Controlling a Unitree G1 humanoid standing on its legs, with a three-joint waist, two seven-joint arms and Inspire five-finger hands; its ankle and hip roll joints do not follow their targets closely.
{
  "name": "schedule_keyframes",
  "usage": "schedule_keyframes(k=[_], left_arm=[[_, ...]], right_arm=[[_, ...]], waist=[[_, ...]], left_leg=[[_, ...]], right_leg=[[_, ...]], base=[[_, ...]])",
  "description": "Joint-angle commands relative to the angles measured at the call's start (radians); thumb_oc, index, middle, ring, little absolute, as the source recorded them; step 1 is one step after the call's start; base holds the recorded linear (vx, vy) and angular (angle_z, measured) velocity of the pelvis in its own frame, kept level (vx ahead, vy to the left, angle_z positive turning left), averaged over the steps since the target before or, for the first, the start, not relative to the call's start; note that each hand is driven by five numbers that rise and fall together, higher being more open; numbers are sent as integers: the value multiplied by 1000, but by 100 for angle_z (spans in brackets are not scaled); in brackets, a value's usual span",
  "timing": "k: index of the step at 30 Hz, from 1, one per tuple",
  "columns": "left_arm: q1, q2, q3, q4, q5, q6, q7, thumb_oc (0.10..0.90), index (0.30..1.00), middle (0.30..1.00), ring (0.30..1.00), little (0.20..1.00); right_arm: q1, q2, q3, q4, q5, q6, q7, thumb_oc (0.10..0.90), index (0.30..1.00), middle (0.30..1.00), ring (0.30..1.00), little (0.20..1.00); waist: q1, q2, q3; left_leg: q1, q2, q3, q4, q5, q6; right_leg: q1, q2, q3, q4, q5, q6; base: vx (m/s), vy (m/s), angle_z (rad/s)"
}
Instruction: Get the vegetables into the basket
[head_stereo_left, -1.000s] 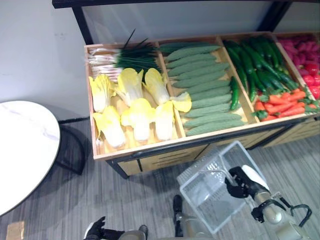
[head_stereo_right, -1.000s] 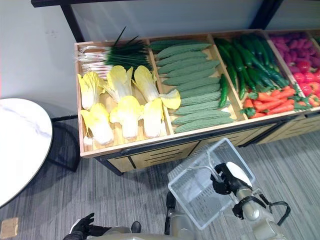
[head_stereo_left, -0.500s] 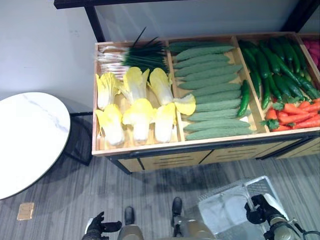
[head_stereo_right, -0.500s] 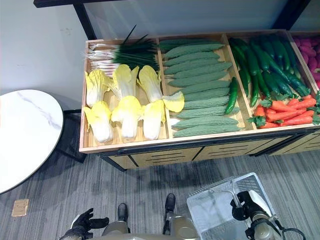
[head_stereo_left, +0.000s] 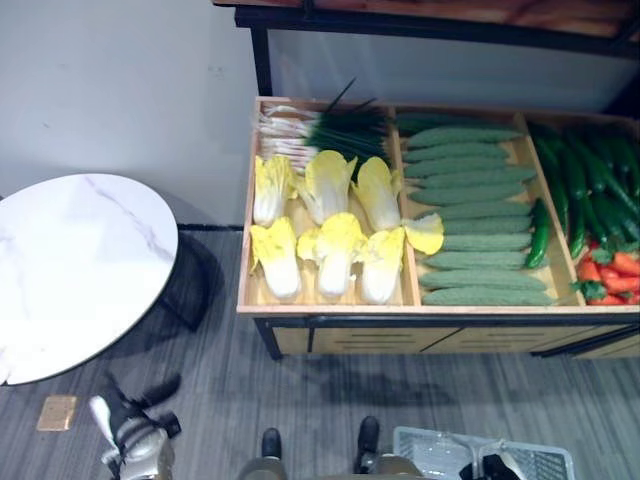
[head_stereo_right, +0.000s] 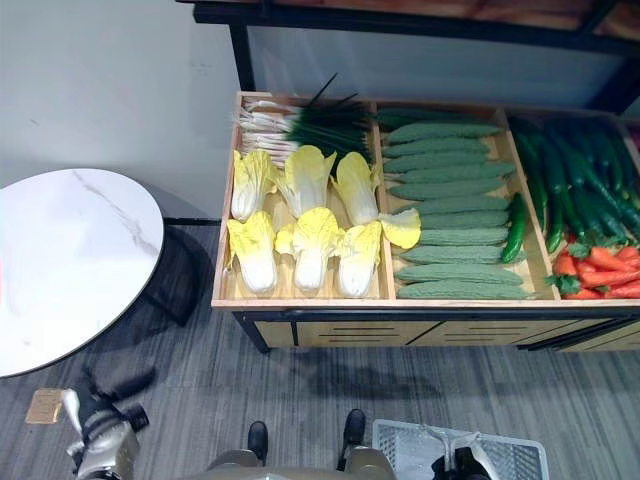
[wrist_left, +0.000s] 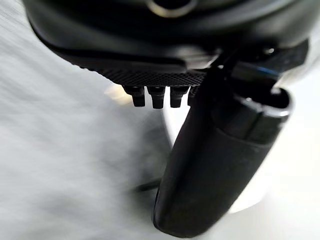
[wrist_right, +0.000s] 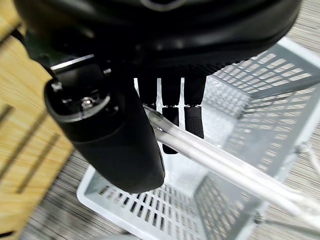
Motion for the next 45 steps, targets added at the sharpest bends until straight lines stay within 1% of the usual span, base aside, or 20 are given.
schedule_keyframes(k=[1,2,3,4,6,9,13,14,16,18,20,24,27,31,37,39,41,42,43,45], left_arm=[[-15,77,24,-60,165,-65,171,900,1000,1000,1000,1000],[-21,96,28,-147,233,-53,201,900,1000,1000,1000,1000],[-19,94,29,-151,236,-50,201,900,1000,1000,1000,1000],[-20,105,29,-213,269,-46,204,900,1000,1000,1000,1000],[-31,114,11,-270,308,-40,186,900,1000,1000,1000,1000],[-50,124,-55,-436,337,-48,98,900,1000,1000,1000,1000],[-82,136,-107,-508,335,-53,33,900,1000,1000,1000,1000],[-116,136,-153,-521,329,-55,-4,900,1000,1000,1000,1000],[-148,138,-189,-512,332,-58,-26,900,1000,1000,1000,1000],[-149,138,-190,-510,332,-58,-26,900,1000,1000,1000,1000],[-211,139,-270,-491,346,-56,-68,900,1000,1000,1000,1000],[-254,130,-322,-490,338,-58,-92,900,1000,1000,1000,1000],[-305,116,-391,-475,359,-53,-112,900,1000,1000,1000,1000],[-355,107,-448,-448,402,-37,-116,900,1000,1000,1000,1000],[-386,82,-466,-406,460,-5,-82,900,1000,1000,1000,1000],[-396,72,-458,-371,516,29,-28,900,1000,1000,1000,1000],[-400,63,-457,-362,523,39,-15,900,1000,1000,1000,1000],[-405,45,-452,-328,524,61,6,900,1000,1000,1000,1000],[-406,45,-452,-327,524,61,7,900,1000,1000,1000,1000],[-422,47,-455,-289,551,89,22,900,1000,1000,1000,1000]], right_arm=[[3,-72,2,-6,3,-2,-61,400,300,300,300,300],[5,-70,3,4,2,0,-59,400,300,300,300,300],[4,-70,4,4,2,-1,-59,400,300,300,300,300],[8,-68,9,-5,0,0,-57,400,300,300,300,300],[12,-71,18,-20,-1,-3,-50,400,300,300,300,300],[9,-78,31,-38,-4,-2,-39,400,300,300,300,300],[3,-83,43,-43,-5,-2,-25,400,300,300,300,300],[0,-85,52,-41,-6,-2,-18,400,300,300,300,300],[-2,-85,65,-62,-10,-5,-8,400,300,300,300,300],[-1,-85,65,-63,-10,-4,-8,400,300,300,300,300],[-6,-84,82,-81,-9,-12,-3,400,300,300,300,300],[-11,-86,91,-90,-9,-15,1,400,300,300,300,300],[-19,-83,109,-90,-15,-16,-4,400,300,300,300,300],[-35,-79,118,-85,-10,-13,-9,400,300,300,300,300],[-28,-76,120,-99,-8,-16,-23,400,300,300,300,300],[-21,-72,121,-103,-4,-17,-31,400,300,300,300,300],[-21,-71,120,-99,0,-17,-33,400,300,300,300,300],[-23,-70,123,-96,5,-15,-37,400,300,300,300,300],[-23,-70,122,-96,5,-15,-37,400,300,300,300,300],[-27,-72,123,-97,14,-16,-42,400,300,300,300,300]], waist=[[2,-18,-4],[2,-20,-8],[2,-20,-8],[1,-21,-10],[-5,-22,-13],[-17,-18,-17],[-28,-15,-19],[-43,-14,-23],[-53,-16,-23],[-51,-16,-23],[-73,-18,-24],[-84,-18,-18],[-100,-18,-7],[-110,-14,-1],[-120,-12,-2],[-125,-12,-2],[-126,-12,-3],[-129,-11,-2],[-129,-11,-2],[-133,-9,-1]], left_leg=[[-34,49,-37,0,3,-63],[-31,51,-38,0,1,-65],[-31,51,-38,0,1,-65],[-30,51,-37,0,0,-66],[-28,52,-37,0,-1,-67],[-23,53,-29,0,-4,-66],[-17,55,-20,0,-7,-66],[-13,57,-10,0,-10,-67],[-8,60,1,0,-12,-67],[-7,61,3,0,-12,-67],[0,65,23,0,-17,-67],[6,69,40,0,-21,-67],[7,71,57,0,-24,-64],[7,72,71,0,-26,-62],[15,74,89,0,-30,-62],[22,76,96,0,-32,-63],[24,76,97,0,-32,-63],[28,77,102,0,-33,-63],[28,78,102,0,-33,-63],[29,81,107,0,-33,-65]], right_leg=[[37,-59,29,5,-38,80],[42,-59,27,3,-39,82],[42,-59,27,3,-39,82],[44,-59,26,1,-39,82],[45,-58,30,1,-38,82],[42,-57,38,0,-36,82],[39,-55,48,-1,-34,83],[35,-55,55,-1,-32,83],[30,-54,67,-1,-29,84],[30,-54,68,-1,-29,84],[19,-50,90,-1,-26,84],[8,-45,107,-1,-22,86],[-13,-40,132,-1,-14,89],[-32,-34,156,-1,-9,92],[-40,-28,176,-1,-8,92],[-40,-25,181,-1,-10,92],[-39,-24,183,-1,-10,92],[-39,-22,186,-1,-11,91],[-39,-22,187,-1,-11,91],[-43,-19,193,-1,-10,90]], base=[[0,0,0],[0,0,0],[0,0,0],[-5,-1,4],[-11,3,3],[0,0,0],[-6,3,-6],[-15,7,-14],[-10,3,-9],[-3,-3,-27],[-11,-11,-20],[-8,-12,-29],[-26,-5,-19],[-17,-9,-24],[16,-16,-13],[17,-28,-15],[17,-27,-10],[21,-34,-6],[14,-38,-3],[0,0,0]])
